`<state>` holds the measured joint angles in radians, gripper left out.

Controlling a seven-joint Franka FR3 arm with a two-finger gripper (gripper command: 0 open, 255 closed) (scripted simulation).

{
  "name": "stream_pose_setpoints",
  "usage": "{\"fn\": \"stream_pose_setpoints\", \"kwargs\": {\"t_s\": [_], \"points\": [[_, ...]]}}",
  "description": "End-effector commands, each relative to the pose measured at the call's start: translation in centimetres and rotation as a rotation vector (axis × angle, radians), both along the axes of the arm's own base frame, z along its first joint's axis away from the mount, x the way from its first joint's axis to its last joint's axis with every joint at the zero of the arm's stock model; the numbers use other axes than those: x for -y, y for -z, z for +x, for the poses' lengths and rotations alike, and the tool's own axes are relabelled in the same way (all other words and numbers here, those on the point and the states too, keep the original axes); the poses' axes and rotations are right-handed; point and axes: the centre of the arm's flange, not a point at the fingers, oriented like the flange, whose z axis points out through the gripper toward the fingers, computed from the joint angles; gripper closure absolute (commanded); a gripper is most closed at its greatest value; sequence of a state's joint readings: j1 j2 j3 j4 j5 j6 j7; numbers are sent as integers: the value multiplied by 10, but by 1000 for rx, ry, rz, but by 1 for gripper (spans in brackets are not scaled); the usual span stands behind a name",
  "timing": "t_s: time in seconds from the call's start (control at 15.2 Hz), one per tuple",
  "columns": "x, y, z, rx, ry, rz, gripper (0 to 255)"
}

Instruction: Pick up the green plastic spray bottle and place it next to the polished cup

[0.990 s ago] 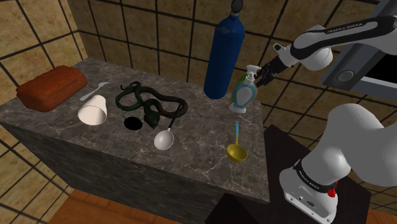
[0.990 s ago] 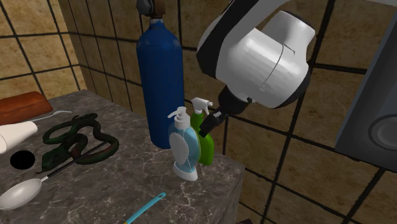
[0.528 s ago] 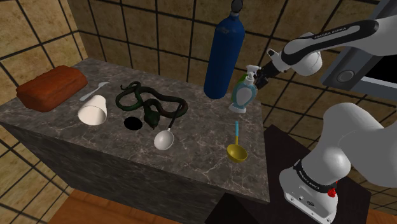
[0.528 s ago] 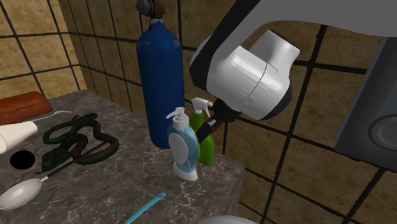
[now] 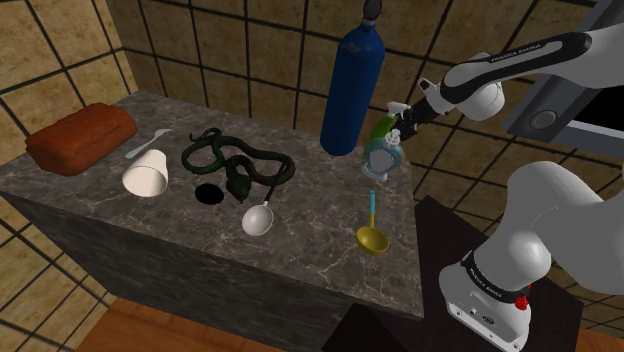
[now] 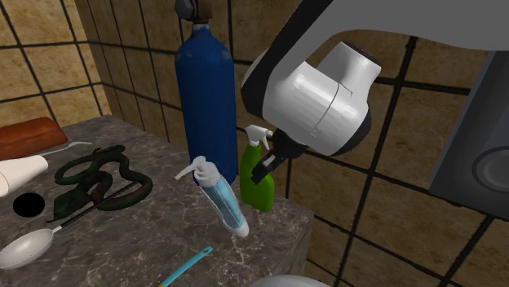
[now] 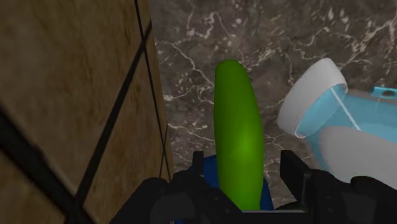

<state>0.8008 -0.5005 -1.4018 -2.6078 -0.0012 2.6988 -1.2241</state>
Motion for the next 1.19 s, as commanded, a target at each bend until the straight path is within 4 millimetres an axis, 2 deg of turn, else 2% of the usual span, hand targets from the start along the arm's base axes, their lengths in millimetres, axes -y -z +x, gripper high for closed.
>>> {"fn": "stream_pose_setpoints", "kwargs": {"t_s": [0.0,0.53,1.12], "points": [[0,0,0,-1,-1,0,255],[0,1,0,-1,-1,0,255],[0,-47,0,-1,-1,0,255]]}}
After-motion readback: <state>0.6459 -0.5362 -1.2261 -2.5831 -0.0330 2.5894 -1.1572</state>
